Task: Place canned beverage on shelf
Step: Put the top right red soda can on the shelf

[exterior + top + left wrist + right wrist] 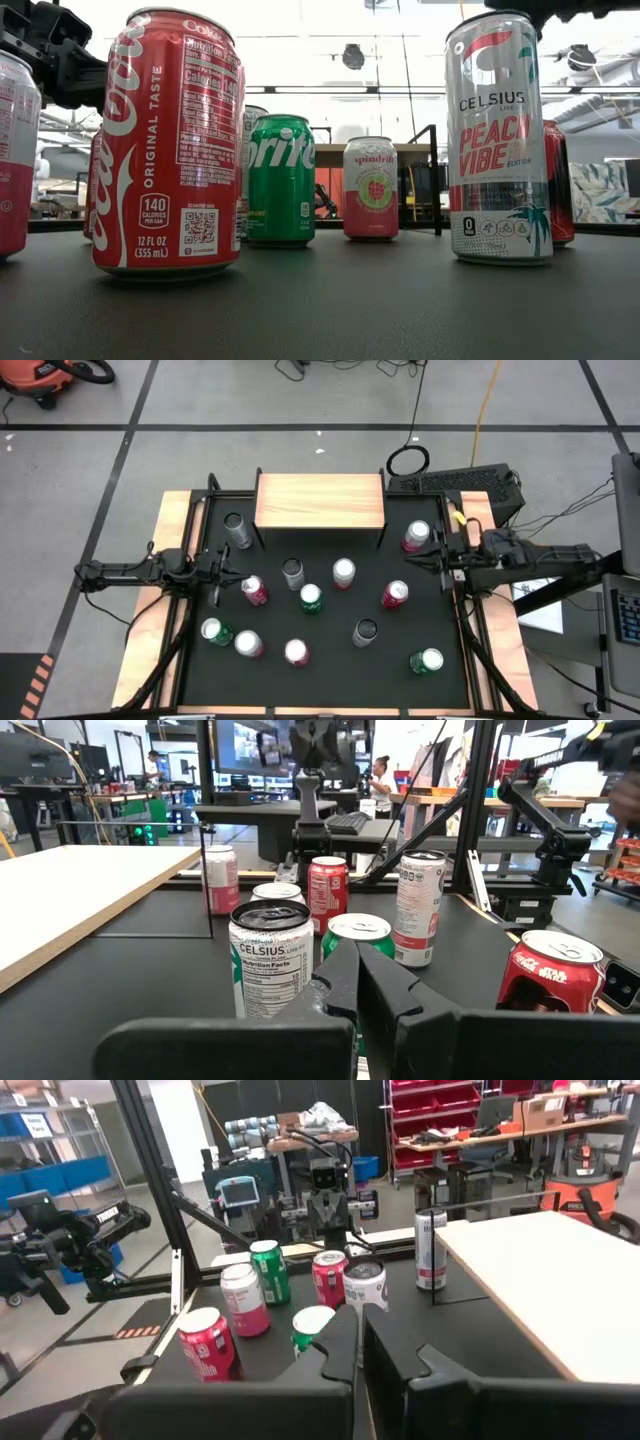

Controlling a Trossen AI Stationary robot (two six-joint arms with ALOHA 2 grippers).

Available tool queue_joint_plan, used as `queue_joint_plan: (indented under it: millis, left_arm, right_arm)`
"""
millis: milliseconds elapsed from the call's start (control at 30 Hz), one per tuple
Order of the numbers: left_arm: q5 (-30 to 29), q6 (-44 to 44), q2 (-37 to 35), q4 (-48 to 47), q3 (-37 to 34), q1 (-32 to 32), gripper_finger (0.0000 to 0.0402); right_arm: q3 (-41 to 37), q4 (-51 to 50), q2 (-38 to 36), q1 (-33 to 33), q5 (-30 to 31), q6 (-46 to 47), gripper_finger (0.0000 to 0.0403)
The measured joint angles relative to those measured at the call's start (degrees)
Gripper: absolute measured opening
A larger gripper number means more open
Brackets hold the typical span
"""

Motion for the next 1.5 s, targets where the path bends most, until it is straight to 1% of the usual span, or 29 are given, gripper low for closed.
queue_joint_plan:
  millis: [300,500,833,1067,1500]
  left_arm:
    - [0.0,0.0,0.0,0.0,0.0,0.0,0.0001]
    - [0.0,0.0,0.0,0.0,0.0,0.0,0.0001]
    - [0.0,0.0,0.0,0.0,0.0,0.0,0.0001]
    - [0.0,0.2,0.0,0.0,0.0,0.0,0.0001]
    - [0.0,0.1,0.0,0.4,0.0,0.0,0.0001]
  right_arm:
    - [16.0,-7.2,10.2,0.0,0.0,0.0,0.0]
    - [22.5,-11.9,16.1,0.0,0.0,0.0,0.0]
    - [22.8,-13.2,21.0,0.0,0.0,0.0,0.0]
    - [22.8,-13.3,23.5,0.0,0.0,-2.1,0.0]
    - [22.8,-13.3,25.3,0.0,0.0,-3.1,0.0]
